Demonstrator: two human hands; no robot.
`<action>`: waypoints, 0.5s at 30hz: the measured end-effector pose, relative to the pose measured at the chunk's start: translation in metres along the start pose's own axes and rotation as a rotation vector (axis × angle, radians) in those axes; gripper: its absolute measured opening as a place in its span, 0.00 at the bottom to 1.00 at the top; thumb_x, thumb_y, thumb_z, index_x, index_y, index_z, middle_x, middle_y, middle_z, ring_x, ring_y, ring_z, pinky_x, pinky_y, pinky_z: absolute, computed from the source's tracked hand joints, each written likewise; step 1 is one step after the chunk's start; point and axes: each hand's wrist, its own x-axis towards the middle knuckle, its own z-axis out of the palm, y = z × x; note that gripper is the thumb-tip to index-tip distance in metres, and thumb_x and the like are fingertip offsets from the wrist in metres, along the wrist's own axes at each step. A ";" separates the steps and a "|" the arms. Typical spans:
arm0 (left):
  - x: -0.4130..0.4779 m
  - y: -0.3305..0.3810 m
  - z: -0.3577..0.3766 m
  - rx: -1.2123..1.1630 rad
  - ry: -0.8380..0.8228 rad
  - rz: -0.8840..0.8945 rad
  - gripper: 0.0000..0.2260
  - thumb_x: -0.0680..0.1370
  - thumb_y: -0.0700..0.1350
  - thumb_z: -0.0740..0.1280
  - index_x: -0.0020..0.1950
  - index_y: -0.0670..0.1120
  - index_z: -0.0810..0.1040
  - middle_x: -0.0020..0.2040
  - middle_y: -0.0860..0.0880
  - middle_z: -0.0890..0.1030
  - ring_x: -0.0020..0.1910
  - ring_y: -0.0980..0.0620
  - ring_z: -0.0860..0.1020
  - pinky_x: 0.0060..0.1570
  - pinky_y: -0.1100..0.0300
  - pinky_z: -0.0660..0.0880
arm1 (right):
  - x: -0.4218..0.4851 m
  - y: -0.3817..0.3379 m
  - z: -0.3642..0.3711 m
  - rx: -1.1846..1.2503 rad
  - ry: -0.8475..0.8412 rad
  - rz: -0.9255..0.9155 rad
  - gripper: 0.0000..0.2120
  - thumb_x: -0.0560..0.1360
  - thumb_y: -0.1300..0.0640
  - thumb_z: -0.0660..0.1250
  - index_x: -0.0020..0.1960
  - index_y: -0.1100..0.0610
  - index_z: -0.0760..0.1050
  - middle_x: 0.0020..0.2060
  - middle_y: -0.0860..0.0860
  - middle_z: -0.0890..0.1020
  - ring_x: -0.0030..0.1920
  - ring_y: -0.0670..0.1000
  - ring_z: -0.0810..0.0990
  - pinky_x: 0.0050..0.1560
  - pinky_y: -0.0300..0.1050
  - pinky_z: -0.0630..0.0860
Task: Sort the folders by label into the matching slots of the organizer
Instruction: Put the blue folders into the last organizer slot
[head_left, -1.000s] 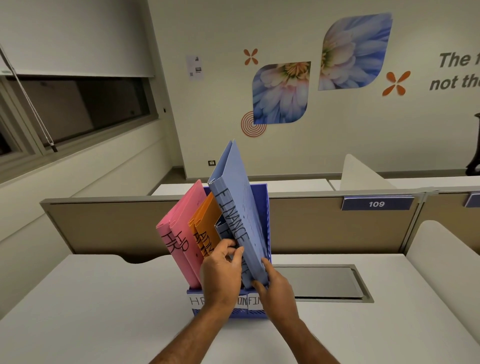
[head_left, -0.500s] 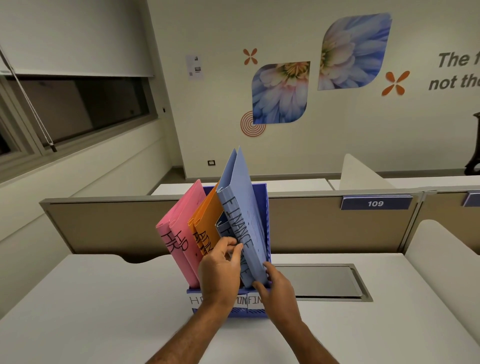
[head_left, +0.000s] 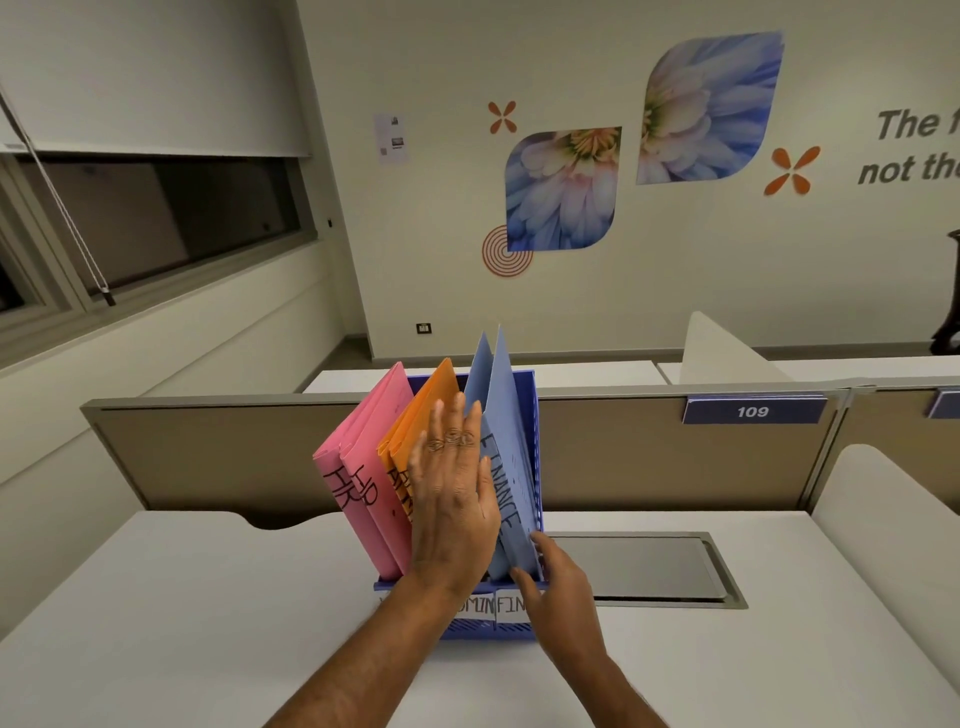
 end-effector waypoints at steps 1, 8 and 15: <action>-0.001 0.001 0.001 0.040 -0.021 0.015 0.29 0.80 0.39 0.65 0.80 0.45 0.58 0.81 0.47 0.57 0.81 0.50 0.50 0.79 0.47 0.50 | 0.000 0.001 0.000 0.009 0.002 0.000 0.26 0.75 0.55 0.71 0.72 0.54 0.69 0.65 0.50 0.77 0.64 0.49 0.77 0.62 0.47 0.78; -0.018 -0.001 0.004 0.281 -0.166 0.098 0.29 0.78 0.42 0.65 0.79 0.44 0.61 0.78 0.46 0.63 0.79 0.43 0.57 0.75 0.38 0.58 | -0.004 -0.003 -0.002 0.038 -0.006 0.010 0.25 0.76 0.56 0.70 0.71 0.53 0.69 0.65 0.49 0.78 0.64 0.47 0.76 0.62 0.45 0.78; -0.024 0.001 -0.003 0.225 -0.151 0.078 0.29 0.80 0.43 0.62 0.80 0.42 0.57 0.80 0.44 0.57 0.80 0.43 0.52 0.77 0.39 0.53 | -0.013 -0.010 -0.014 -0.052 0.061 -0.042 0.25 0.76 0.53 0.70 0.71 0.52 0.67 0.65 0.48 0.76 0.63 0.46 0.75 0.57 0.29 0.73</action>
